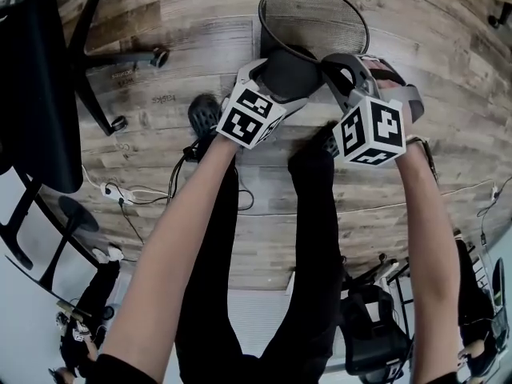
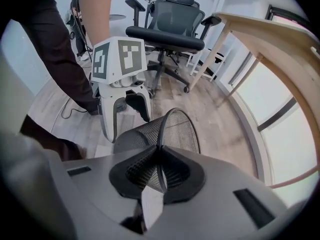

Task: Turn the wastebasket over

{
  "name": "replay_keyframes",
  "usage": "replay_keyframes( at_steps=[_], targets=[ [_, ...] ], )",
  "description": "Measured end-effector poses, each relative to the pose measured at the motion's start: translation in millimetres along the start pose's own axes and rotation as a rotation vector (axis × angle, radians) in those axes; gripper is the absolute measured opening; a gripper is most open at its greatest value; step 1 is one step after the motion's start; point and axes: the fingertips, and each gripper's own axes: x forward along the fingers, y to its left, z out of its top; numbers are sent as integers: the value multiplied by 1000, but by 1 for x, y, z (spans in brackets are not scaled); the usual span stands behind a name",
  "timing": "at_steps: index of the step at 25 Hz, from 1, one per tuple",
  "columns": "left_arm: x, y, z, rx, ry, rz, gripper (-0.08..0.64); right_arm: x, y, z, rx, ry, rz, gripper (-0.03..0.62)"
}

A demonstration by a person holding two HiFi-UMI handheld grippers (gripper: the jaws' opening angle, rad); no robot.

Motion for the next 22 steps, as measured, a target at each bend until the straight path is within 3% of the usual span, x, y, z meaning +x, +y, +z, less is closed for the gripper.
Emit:
replay_keyframes(
  at_steps=[4, 12, 22],
  targets=[
    [6, -7, 8, 46, 10, -14, 508, -1, 5, -5, -8, -4, -4, 54],
    [5, -20, -15, 78, 70, -31, 506, -3, 47, -8, 61, -37, 82, 54],
    [3, -27, -49, 7, 117, -26, 503, 7, 107, 0, 173, -65, 235, 54]
  ],
)
